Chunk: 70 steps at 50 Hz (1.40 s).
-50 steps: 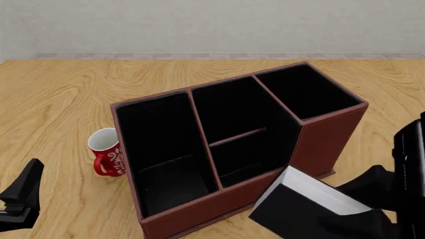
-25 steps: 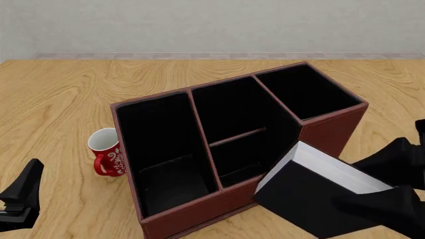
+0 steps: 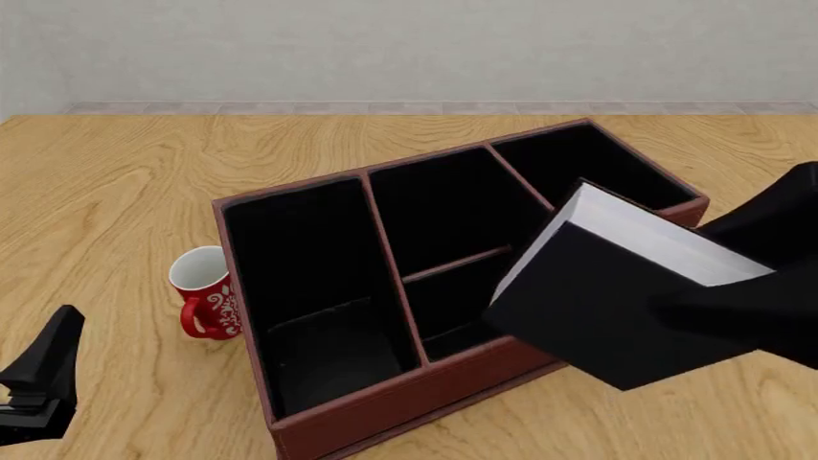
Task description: Pick up the book and place it in the right compartment of the caddy.
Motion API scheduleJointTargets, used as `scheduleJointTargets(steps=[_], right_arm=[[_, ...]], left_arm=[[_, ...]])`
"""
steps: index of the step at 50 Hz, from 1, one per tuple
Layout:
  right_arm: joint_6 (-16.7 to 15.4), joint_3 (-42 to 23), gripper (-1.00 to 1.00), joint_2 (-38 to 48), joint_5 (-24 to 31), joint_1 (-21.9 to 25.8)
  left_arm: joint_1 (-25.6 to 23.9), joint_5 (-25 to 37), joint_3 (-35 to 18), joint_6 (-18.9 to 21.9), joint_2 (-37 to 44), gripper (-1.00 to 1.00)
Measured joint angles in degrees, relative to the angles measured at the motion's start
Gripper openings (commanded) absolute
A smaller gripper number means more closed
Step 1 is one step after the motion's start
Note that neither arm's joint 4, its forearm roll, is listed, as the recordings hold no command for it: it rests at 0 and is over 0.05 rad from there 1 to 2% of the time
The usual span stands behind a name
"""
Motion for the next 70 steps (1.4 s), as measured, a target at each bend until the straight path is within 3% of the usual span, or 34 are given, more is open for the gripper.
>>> scheduleJointTargets(steps=[28, 51, 70], right_arm=[[-6.02, -8.40, -1.00, 5.54, 0.43, -3.08], [-11.93, -13.21, -1.00, 8.92, 0.49, -10.05], [-14.65, -17.57, -1.00, 11.57, 0.53, -15.90]], left_arm=[[0.04, -0.29, 0.07, -0.04, 0.26, 1.00], [0.04, -0.35, 0.08, -0.04, 0.31, 1.00], [0.05, -0.36, 0.09, -0.04, 0.31, 1.00]])
